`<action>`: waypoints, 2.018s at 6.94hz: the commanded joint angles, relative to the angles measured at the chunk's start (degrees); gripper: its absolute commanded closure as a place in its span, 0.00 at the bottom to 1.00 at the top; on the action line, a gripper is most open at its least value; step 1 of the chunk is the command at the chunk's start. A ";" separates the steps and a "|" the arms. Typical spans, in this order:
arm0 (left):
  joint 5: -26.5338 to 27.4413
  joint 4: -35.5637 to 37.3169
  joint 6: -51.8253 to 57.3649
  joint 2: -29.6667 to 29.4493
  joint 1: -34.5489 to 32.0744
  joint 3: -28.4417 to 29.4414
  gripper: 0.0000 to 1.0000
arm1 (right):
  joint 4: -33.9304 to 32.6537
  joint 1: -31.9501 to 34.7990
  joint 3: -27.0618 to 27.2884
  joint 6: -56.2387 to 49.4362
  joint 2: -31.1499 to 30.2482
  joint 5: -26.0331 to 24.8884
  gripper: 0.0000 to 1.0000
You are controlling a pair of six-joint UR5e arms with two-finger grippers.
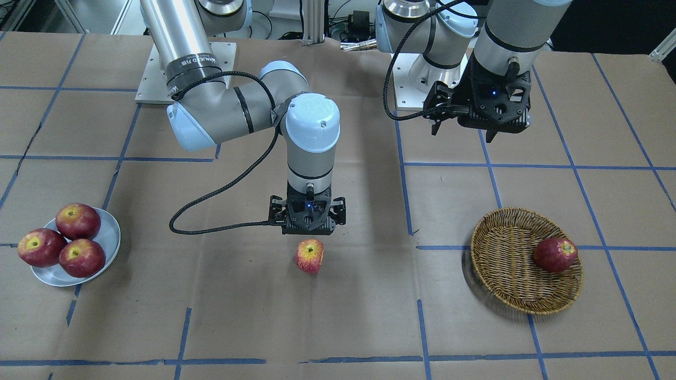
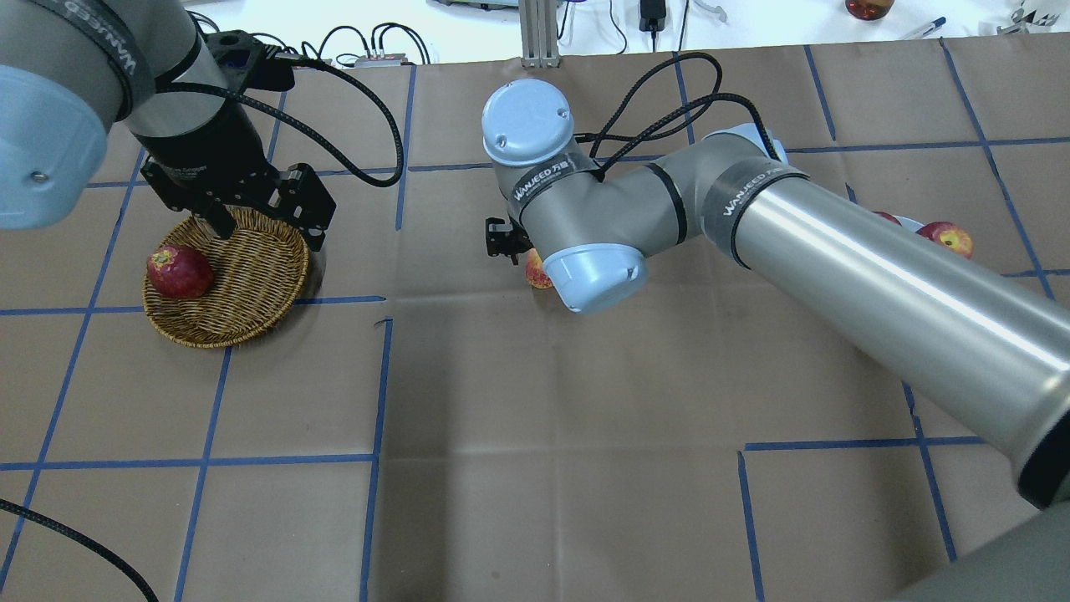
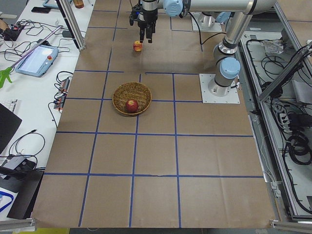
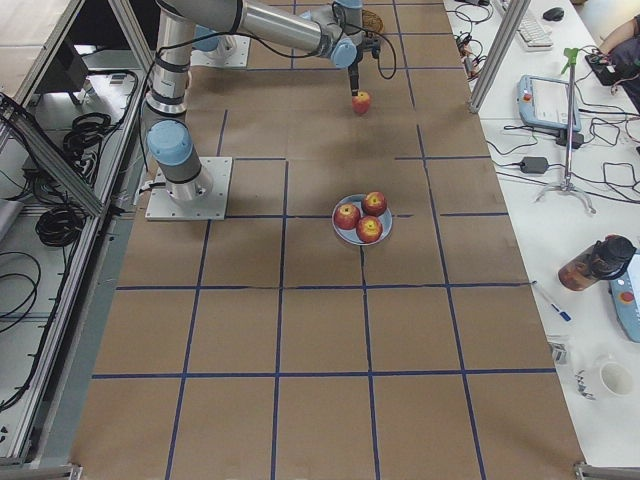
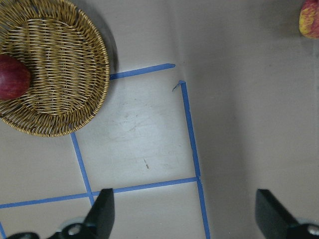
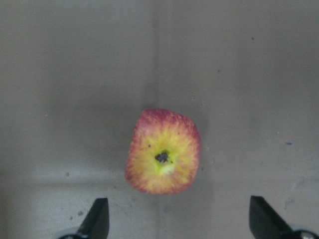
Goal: Transfer apple from basket to plate
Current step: 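Reach the right gripper to the apple at table center and grasp it, then carry the apple with the right gripper onto the white plate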
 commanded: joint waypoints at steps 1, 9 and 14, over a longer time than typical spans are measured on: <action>0.00 0.01 0.00 -0.02 0.00 -0.03 0.01 | -6.16 -0.05 0.57 -0.50 4.05 -0.35 0.00; -0.09 0.01 0.00 -0.02 0.00 0.06 0.01 | -10.66 -0.22 0.22 -0.50 6.62 -0.26 0.42; -0.09 -0.43 0.00 1.03 -0.09 0.06 0.01 | 8.46 -10.28 -1.19 -8.45 -9.70 0.18 0.47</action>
